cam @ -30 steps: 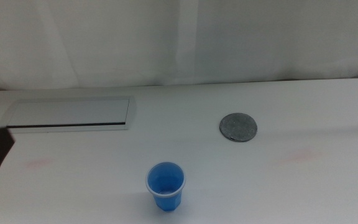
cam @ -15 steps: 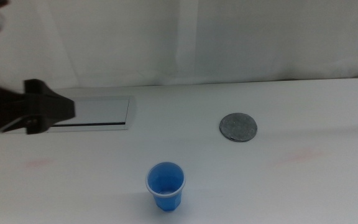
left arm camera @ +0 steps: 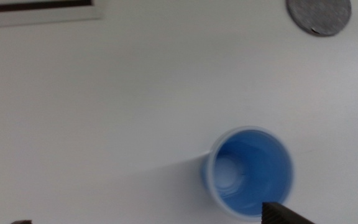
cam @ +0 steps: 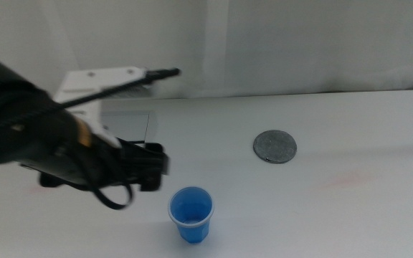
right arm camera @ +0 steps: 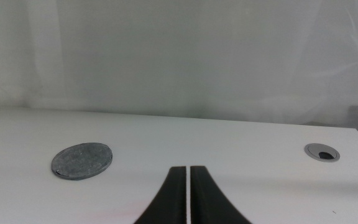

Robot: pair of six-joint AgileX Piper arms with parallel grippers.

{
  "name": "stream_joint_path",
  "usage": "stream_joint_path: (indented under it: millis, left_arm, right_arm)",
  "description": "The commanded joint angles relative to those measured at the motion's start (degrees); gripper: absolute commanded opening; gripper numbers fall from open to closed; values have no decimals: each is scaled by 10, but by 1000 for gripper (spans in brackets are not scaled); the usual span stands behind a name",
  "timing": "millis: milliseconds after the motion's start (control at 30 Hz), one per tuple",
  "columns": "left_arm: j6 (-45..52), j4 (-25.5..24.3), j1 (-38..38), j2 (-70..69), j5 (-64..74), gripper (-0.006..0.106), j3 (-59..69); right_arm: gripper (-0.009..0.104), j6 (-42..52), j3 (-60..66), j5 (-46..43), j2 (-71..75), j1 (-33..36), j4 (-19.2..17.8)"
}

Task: Place an empty cup on a cup mat.

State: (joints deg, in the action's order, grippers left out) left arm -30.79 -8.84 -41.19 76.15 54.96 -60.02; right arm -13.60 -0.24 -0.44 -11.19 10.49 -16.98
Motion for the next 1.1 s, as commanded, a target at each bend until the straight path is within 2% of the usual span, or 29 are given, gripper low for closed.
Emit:
stream_joint_path:
  millis: [0, 100, 300, 1067]
  left_arm:
    - [-55, -13, -33, 30, -24, 89, -4]
    - [-79, -13, -58, 65, -42, 89, -5]
    - [-94, -9, -56, 121, -52, 89, -9]
    - [-117, -13, -55, 207, -103, 89, -9]
  right_arm:
    - [-3, 1, 23, -3, -2, -3, -4]
    - [-3, 1, 23, -3, -2, -3, -4]
    - [-3, 1, 23, -3, -2, -3, -4]
    - [-3, 1, 23, -3, -2, -3, -4]
